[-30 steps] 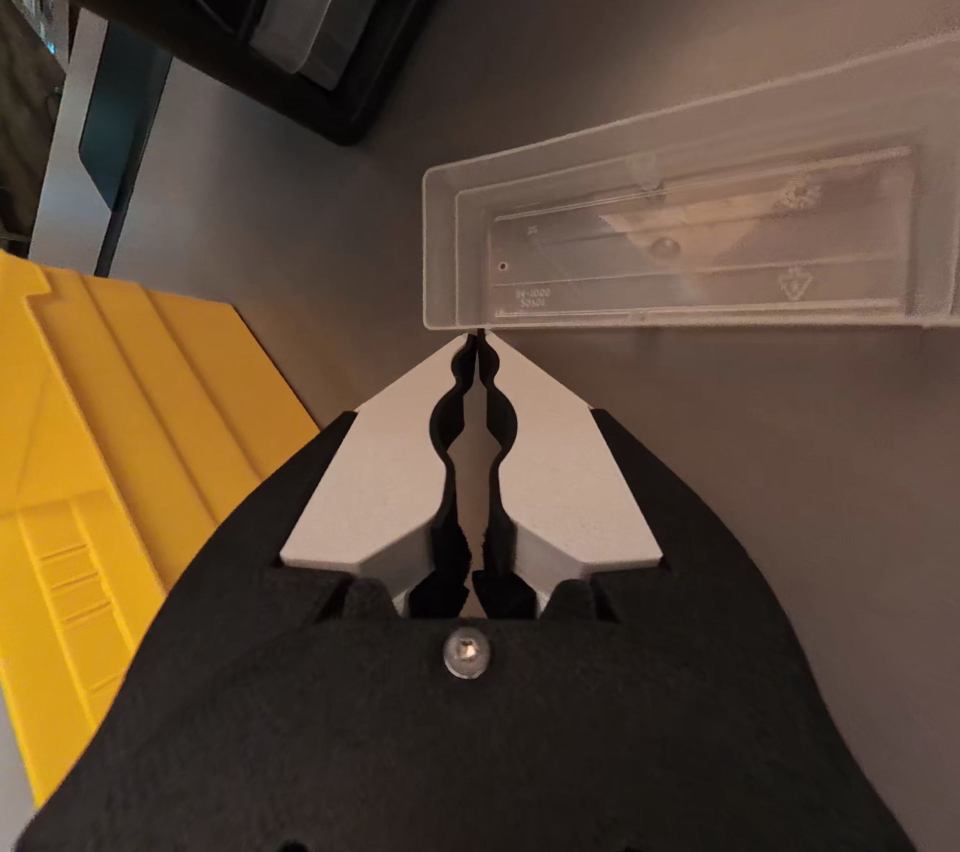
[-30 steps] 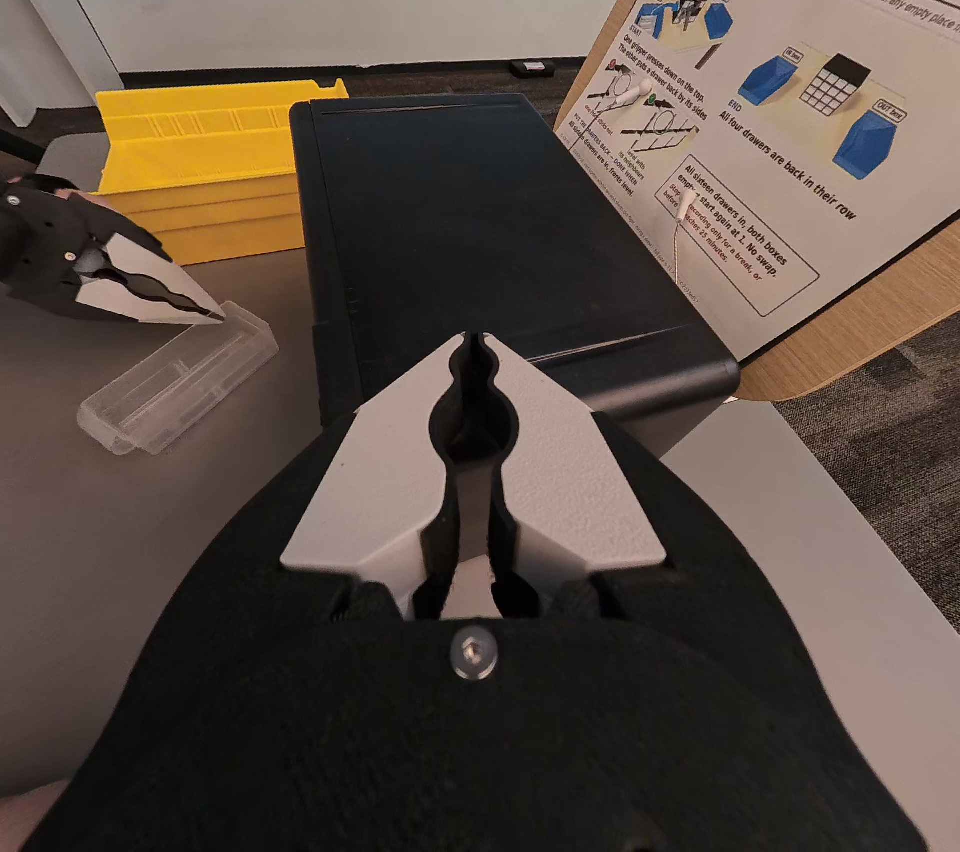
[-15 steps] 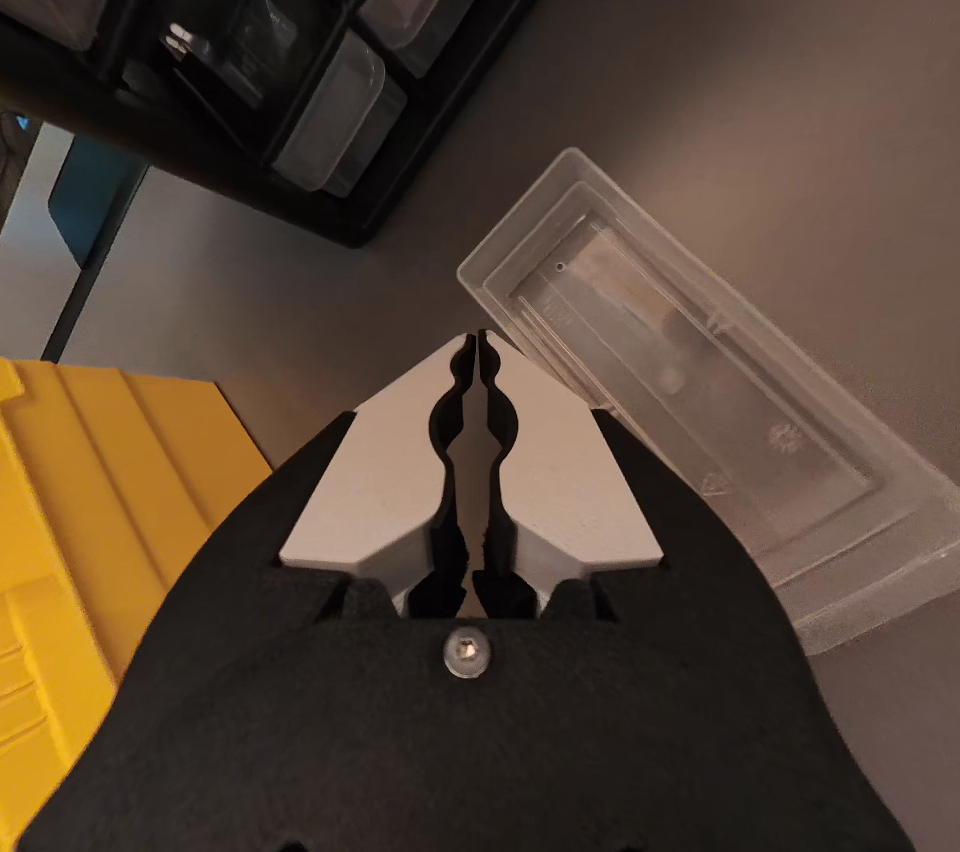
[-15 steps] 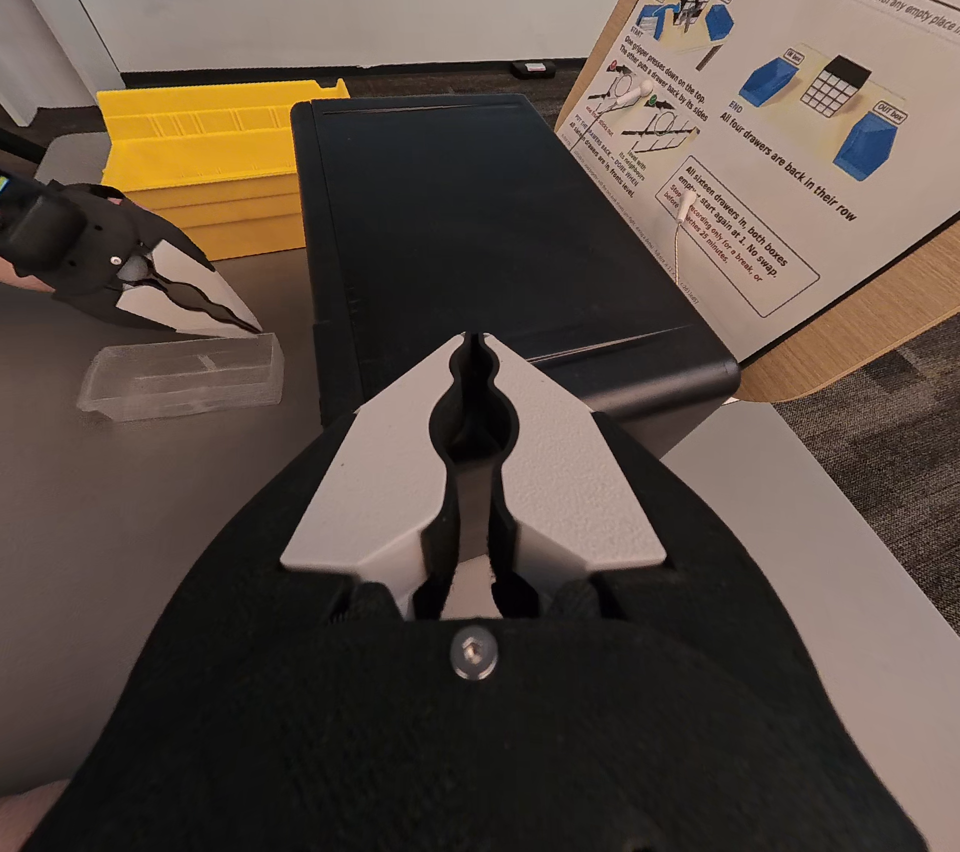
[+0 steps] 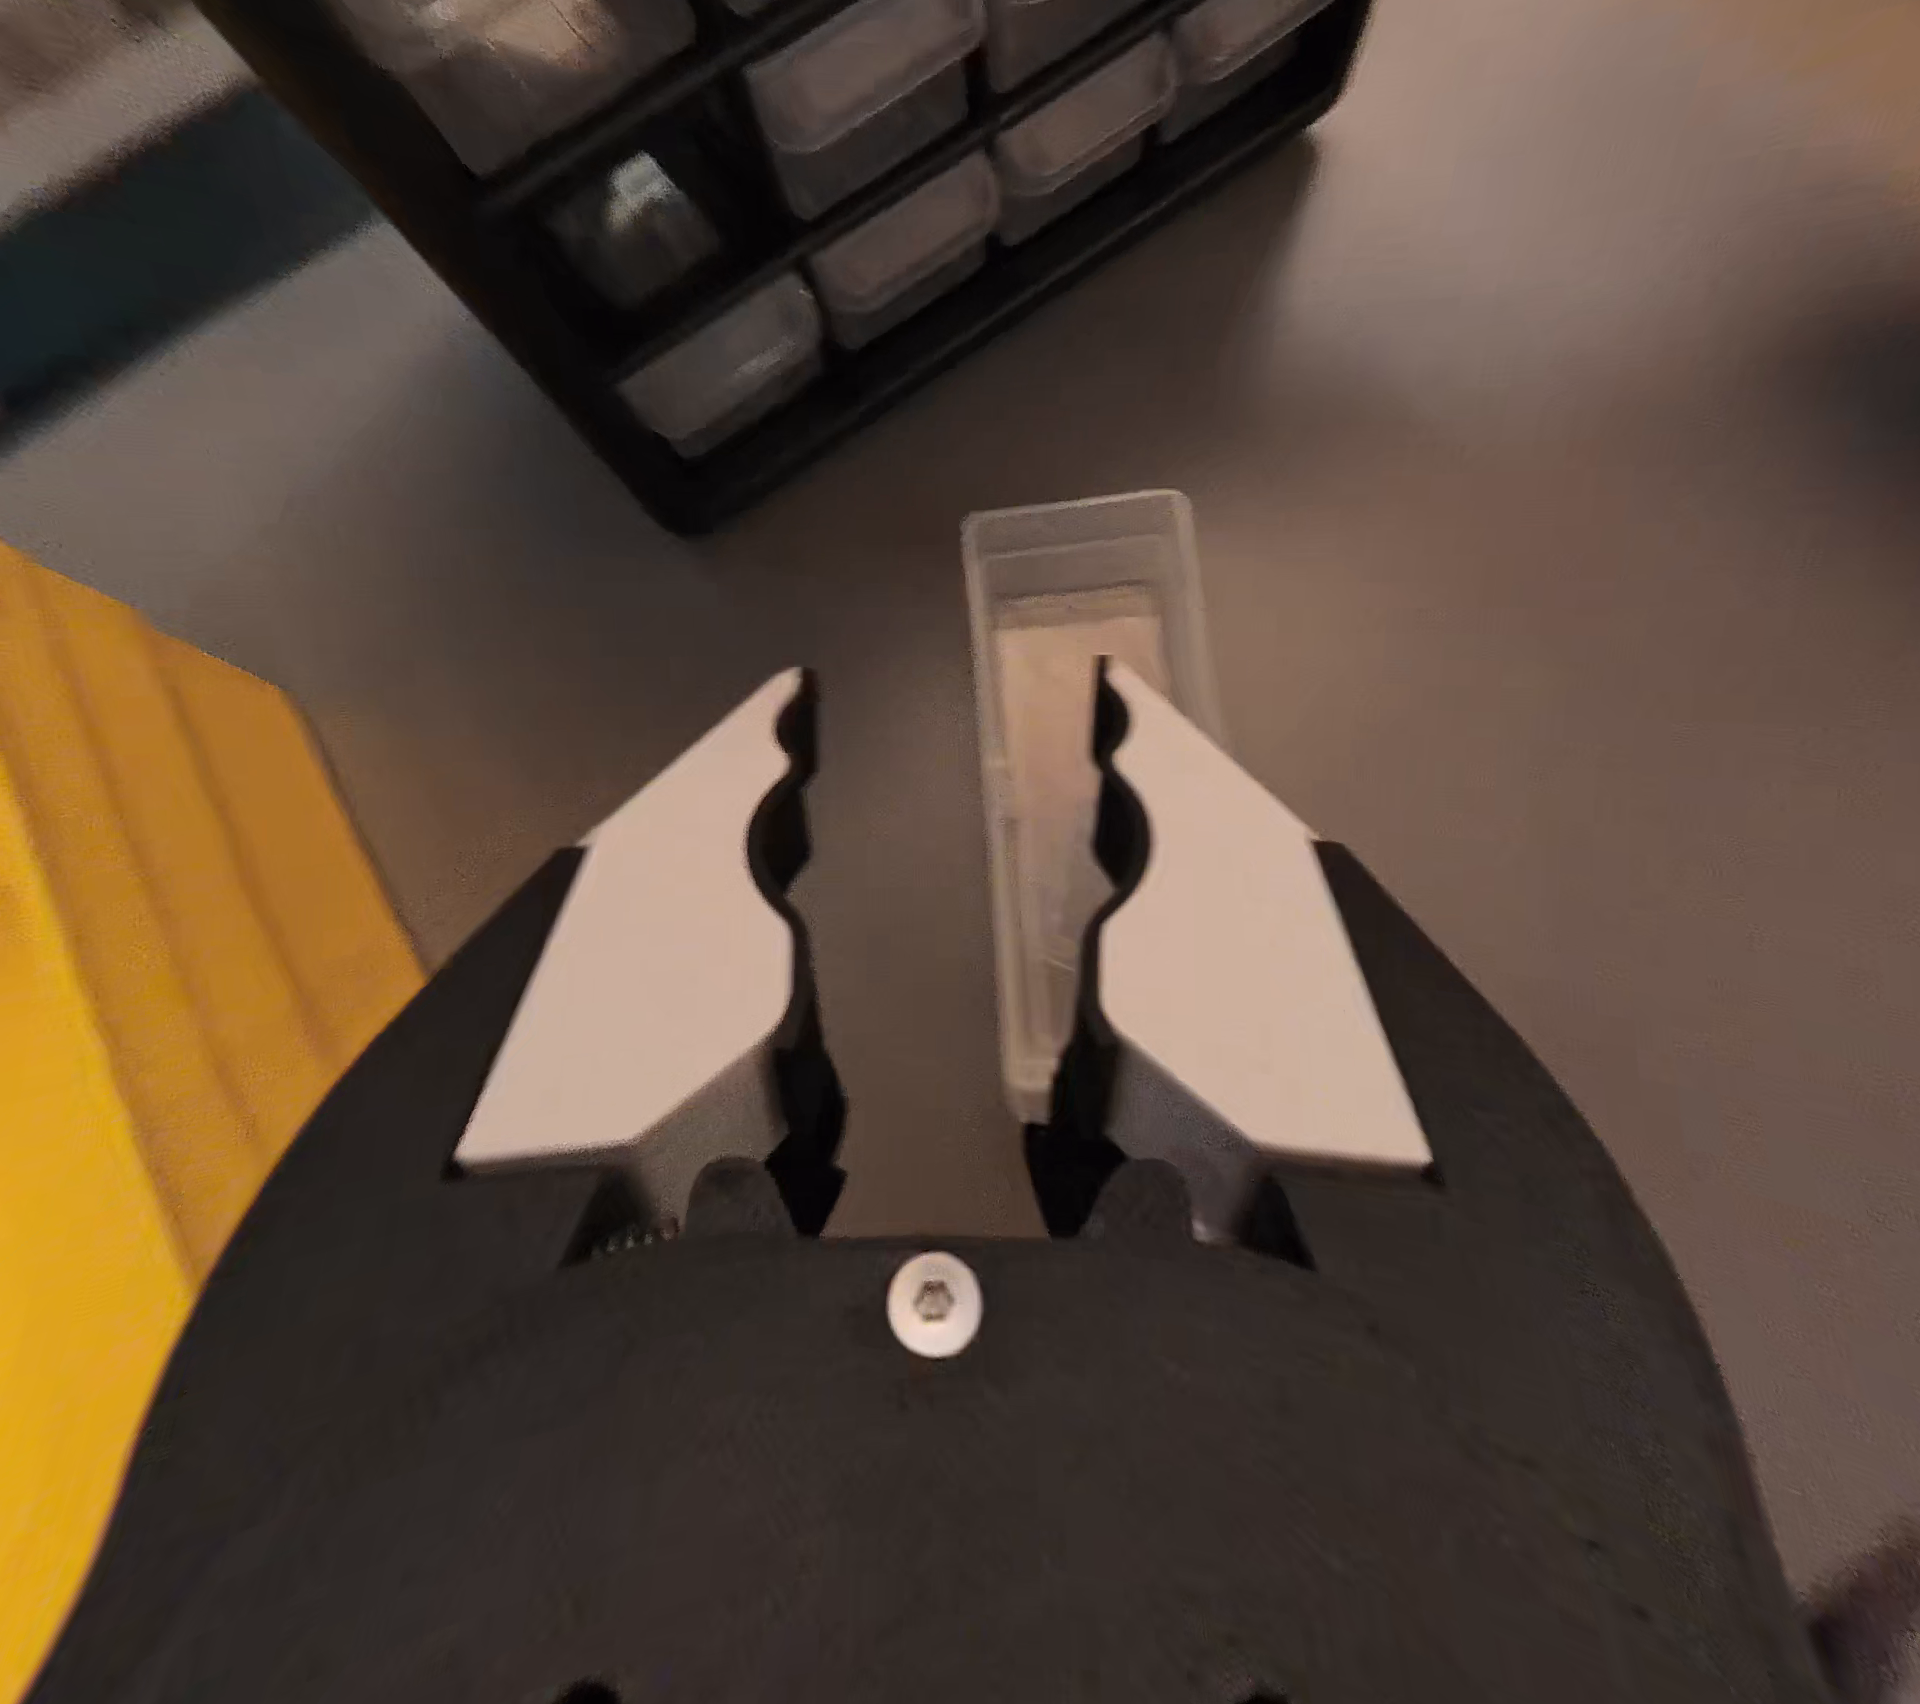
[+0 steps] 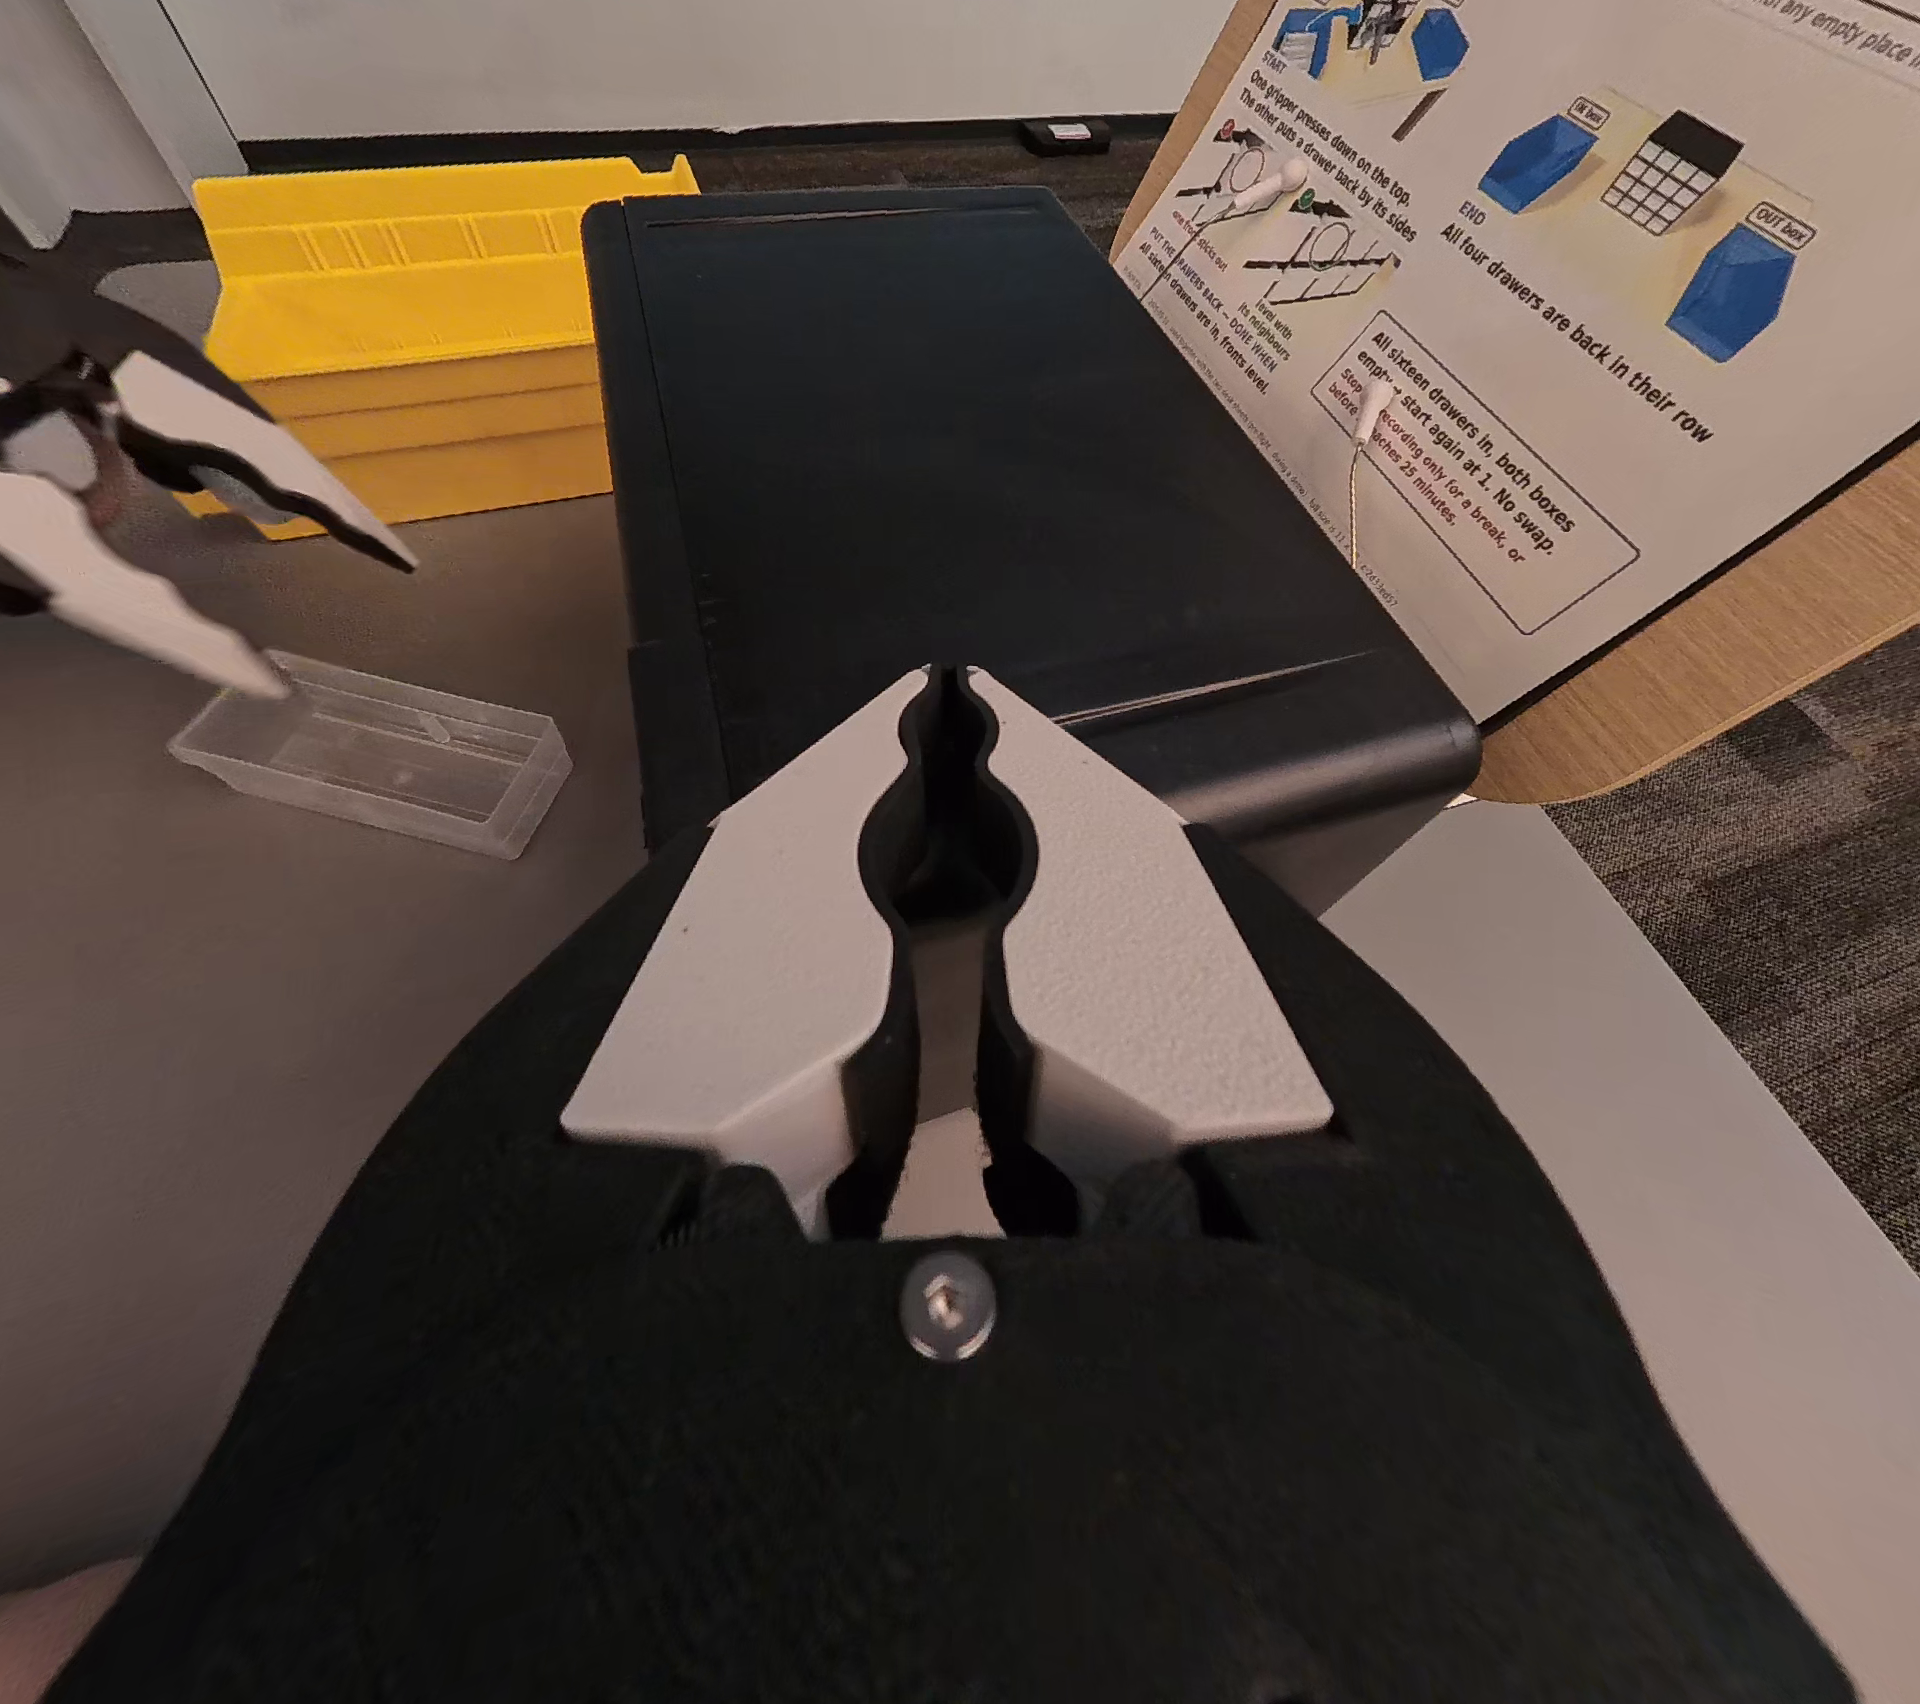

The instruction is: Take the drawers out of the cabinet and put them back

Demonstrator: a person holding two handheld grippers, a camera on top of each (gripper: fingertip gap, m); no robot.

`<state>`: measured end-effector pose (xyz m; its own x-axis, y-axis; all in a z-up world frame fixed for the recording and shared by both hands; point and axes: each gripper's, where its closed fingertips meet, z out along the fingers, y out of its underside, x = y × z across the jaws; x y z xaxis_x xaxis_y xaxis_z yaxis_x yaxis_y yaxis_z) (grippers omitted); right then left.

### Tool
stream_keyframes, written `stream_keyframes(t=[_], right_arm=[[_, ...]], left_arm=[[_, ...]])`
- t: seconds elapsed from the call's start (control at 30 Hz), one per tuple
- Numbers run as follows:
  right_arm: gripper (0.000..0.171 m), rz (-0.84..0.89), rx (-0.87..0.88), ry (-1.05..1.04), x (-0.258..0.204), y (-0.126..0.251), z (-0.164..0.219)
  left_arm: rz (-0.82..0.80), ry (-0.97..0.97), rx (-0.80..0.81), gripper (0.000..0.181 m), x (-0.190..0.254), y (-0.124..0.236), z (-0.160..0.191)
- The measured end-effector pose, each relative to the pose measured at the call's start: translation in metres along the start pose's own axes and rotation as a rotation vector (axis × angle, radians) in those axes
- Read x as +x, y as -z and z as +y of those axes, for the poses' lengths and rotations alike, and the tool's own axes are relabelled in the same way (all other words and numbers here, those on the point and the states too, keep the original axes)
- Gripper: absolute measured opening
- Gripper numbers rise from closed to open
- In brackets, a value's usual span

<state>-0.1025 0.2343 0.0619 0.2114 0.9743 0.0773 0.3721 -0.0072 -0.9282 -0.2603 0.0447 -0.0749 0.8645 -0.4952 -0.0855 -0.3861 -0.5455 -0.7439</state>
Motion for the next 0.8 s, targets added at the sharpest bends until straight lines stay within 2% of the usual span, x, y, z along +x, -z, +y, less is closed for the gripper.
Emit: stream_keyframes(t=[0.03,0.07,0.13,0.2,0.33,0.6,0.8], right_arm=[[0.000,-0.001,0.001,0.000,0.000,0.000,0.000],[0.000,-0.002,0.001,-0.001,0.000,0.000,0.000],[0.000,-0.005,0.002,-0.002,-0.001,0.001,0.000],[0.000,-0.006,0.003,-0.002,-0.001,0.001,0.000],[0.000,-0.008,0.005,-0.003,-0.001,0.001,0.000],[0.000,-0.019,0.013,-0.006,-0.001,0.002,0.000],[0.000,-0.026,0.019,-0.006,-0.001,0.002,0.000]], left_arm=[[0.042,0.047,0.003,0.069,0.010,0.005,0.002],[0.075,0.088,0.011,0.082,0.020,0.009,0.003],[0.121,0.159,0.026,0.093,0.038,0.013,0.008],[0.102,0.185,-0.034,0.108,0.043,0.011,0.023],[-0.039,0.122,-0.227,0.109,0.033,-0.002,0.057],[-0.043,0.086,-0.408,0.083,0.035,-0.026,0.073],[-0.050,0.048,-0.474,0.065,0.033,-0.029,0.080]])
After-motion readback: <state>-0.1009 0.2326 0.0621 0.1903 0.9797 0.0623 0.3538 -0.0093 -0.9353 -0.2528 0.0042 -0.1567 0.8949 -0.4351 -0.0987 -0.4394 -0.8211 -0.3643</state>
